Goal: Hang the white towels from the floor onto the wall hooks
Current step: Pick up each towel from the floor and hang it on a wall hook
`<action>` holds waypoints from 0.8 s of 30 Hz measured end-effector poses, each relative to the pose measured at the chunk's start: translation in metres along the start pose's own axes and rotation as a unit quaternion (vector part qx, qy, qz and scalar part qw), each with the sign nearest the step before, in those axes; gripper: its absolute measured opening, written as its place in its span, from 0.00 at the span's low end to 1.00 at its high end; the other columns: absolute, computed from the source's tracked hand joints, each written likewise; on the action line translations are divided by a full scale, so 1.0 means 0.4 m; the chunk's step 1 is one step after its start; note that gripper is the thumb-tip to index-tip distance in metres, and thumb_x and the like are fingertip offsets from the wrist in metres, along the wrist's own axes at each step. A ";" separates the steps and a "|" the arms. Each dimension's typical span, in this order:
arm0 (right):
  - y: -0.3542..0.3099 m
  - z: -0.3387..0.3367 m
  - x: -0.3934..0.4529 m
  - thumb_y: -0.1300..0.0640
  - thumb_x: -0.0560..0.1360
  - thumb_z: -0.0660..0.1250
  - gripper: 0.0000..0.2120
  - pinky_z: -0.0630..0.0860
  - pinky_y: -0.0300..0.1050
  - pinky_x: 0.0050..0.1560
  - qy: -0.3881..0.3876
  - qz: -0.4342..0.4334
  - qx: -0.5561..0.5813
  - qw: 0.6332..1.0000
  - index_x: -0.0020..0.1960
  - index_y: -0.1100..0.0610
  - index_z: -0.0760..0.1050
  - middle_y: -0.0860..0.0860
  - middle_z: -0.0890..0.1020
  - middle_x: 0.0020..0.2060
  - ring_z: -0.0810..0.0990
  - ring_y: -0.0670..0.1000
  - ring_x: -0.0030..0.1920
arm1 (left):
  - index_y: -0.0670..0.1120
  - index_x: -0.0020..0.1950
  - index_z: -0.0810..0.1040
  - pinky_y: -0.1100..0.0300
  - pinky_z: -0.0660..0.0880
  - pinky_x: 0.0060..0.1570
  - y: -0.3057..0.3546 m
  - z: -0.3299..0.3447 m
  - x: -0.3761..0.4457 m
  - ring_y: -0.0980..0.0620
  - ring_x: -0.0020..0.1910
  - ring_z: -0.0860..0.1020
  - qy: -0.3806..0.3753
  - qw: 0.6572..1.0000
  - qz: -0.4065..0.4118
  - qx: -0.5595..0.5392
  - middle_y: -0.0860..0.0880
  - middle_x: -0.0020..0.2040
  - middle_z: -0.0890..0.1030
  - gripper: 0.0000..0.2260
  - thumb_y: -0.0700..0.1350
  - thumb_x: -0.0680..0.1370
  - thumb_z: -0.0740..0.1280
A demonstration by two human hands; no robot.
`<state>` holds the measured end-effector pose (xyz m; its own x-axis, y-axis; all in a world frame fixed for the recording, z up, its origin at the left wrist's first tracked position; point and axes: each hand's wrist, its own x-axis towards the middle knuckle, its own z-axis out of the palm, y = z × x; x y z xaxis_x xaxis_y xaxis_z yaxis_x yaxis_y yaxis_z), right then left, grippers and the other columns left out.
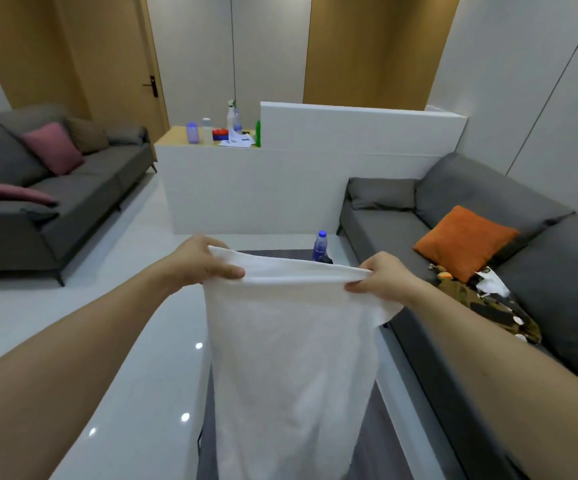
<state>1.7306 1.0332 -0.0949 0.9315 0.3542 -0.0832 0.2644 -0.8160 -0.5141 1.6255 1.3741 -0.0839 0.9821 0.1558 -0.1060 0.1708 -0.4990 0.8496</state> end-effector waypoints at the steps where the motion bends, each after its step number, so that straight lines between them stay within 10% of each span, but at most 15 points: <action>1: -0.009 0.001 0.050 0.51 0.68 0.77 0.10 0.70 0.42 0.34 0.017 0.006 -0.006 1.000 0.37 0.58 0.83 0.56 0.82 0.33 0.79 0.51 0.35 | 0.47 0.39 0.84 0.62 0.74 0.34 -0.009 -0.013 0.046 0.52 0.36 0.79 0.031 0.999 -0.007 0.026 0.51 0.36 0.80 0.15 0.51 0.60 0.83; 6: -0.083 -0.056 0.244 0.52 0.72 0.74 0.16 0.66 0.41 0.28 0.146 -0.003 -0.021 0.989 0.28 0.54 0.76 0.49 0.76 0.25 0.74 0.49 0.29 | 0.54 0.41 0.84 0.60 0.71 0.39 0.025 -0.110 0.225 0.50 0.45 0.80 0.228 0.963 0.037 0.139 0.54 0.40 0.83 0.01 0.49 0.71 0.75; 12: -0.189 -0.210 0.325 0.52 0.69 0.77 0.08 0.76 0.48 0.41 0.239 -0.048 0.031 0.969 0.39 0.56 0.83 0.54 0.83 0.35 0.80 0.55 0.39 | 0.53 0.46 0.85 0.56 0.74 0.43 0.179 -0.238 0.310 0.48 0.46 0.79 0.357 0.912 0.123 0.163 0.51 0.43 0.84 0.07 0.55 0.75 0.70; 17: -0.201 -0.272 0.288 0.53 0.70 0.77 0.06 0.79 0.50 0.52 0.256 -0.067 0.090 0.960 0.46 0.52 0.85 0.49 0.82 0.40 0.80 0.52 0.45 | 0.52 0.51 0.85 0.56 0.74 0.44 0.226 -0.253 0.269 0.49 0.46 0.78 0.398 0.892 0.159 0.147 0.50 0.46 0.84 0.09 0.55 0.76 0.70; 24: -0.083 -0.163 0.156 0.57 0.73 0.74 0.04 0.72 0.39 0.43 0.175 -0.070 0.046 0.981 0.47 0.53 0.86 0.53 0.86 0.40 0.82 0.52 0.46 | 0.54 0.44 0.85 0.61 0.66 0.41 0.081 -0.121 0.097 0.55 0.41 0.75 0.386 0.905 0.085 0.156 0.56 0.38 0.80 0.06 0.54 0.74 0.71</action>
<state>1.7963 1.0526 -0.0273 0.9209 0.2669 0.2839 0.3864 -0.7200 -0.5764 1.6651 1.4051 -0.0356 0.6686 0.5436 0.5075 0.1543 -0.7690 0.6204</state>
